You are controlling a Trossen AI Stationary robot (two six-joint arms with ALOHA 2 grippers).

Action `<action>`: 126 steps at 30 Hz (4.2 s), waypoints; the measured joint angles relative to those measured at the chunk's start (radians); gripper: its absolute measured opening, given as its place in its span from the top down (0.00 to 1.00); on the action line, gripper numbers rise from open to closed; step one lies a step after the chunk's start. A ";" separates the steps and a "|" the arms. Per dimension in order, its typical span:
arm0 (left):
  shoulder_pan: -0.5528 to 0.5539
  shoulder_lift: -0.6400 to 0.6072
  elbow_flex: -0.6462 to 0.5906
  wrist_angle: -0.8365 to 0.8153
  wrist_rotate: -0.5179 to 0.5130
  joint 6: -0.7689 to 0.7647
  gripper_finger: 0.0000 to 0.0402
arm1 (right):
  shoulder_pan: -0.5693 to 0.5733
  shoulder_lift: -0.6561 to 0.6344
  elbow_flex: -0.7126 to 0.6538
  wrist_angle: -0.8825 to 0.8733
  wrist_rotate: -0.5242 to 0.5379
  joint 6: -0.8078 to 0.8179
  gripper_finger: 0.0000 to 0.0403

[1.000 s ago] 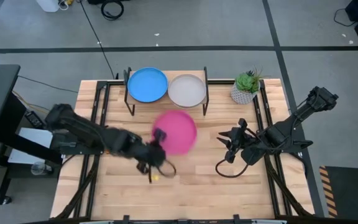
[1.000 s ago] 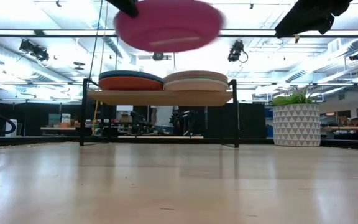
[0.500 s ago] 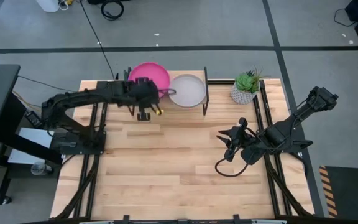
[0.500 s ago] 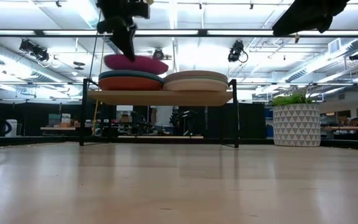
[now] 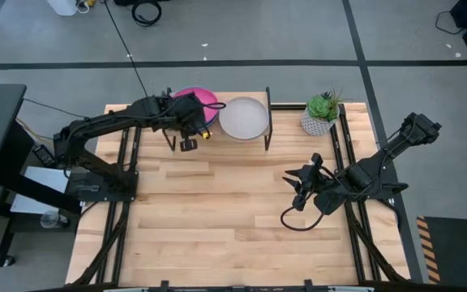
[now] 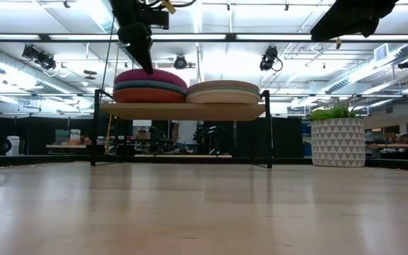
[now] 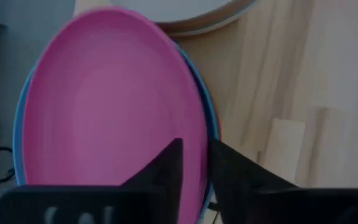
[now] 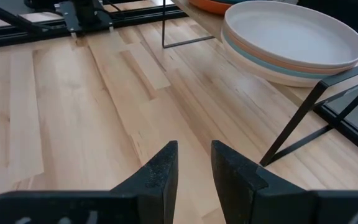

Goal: Place and stack plates onto a shelf
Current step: Stack the pink plate on top of the blue plate on the shelf, then return to Home Position

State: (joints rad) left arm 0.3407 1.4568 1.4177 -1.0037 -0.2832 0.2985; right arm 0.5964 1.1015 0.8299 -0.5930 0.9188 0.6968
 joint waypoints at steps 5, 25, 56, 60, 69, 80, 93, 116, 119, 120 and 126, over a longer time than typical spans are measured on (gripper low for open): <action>-0.064 -0.038 0.000 -0.002 -0.002 0.002 0.68 | 0.000 0.000 0.000 0.001 0.001 0.000 0.75; -0.565 -0.173 -0.276 0.266 0.020 -0.142 0.65 | 0.073 -0.213 -0.154 0.008 0.107 0.014 0.78; -0.500 -1.123 -1.154 0.940 0.007 -0.268 0.65 | -0.403 -0.971 -0.697 0.575 -0.397 -0.492 0.97; -0.500 -1.225 -1.241 0.958 0.003 -0.289 0.65 | -0.404 -1.047 -0.731 0.573 -0.400 -0.499 0.98; -0.500 -1.377 -1.333 0.959 -0.010 -0.319 0.65 | -0.404 -1.101 -0.766 0.546 -0.398 -0.501 0.96; -0.502 -1.406 -1.377 0.976 0.111 -0.374 0.65 | -0.404 -1.098 -0.766 0.481 -0.392 -0.489 0.96; -0.502 -1.406 -1.379 0.988 0.120 -0.371 0.65 | -0.404 -1.095 -0.765 0.489 -0.391 -0.464 0.94; -0.502 -1.405 -1.379 0.991 0.120 -0.371 0.65 | -0.404 -1.095 -0.765 0.490 -0.391 -0.464 0.94; -0.501 -1.405 -1.379 0.991 0.120 -0.371 0.65 | -0.404 -1.095 -0.765 0.490 -0.390 -0.464 0.94; -0.502 -1.405 -1.379 0.991 0.120 -0.371 0.65 | -0.404 -1.095 -0.765 0.490 -0.390 -0.464 0.94; -0.501 -1.405 -1.379 0.992 0.120 -0.371 0.65 | -0.404 -1.095 -0.765 0.490 -0.390 -0.464 0.94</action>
State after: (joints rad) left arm -0.1608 0.0517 0.0387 -0.0120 -0.1631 -0.0723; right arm 0.1928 0.0063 0.0650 -0.1028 0.5285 0.2329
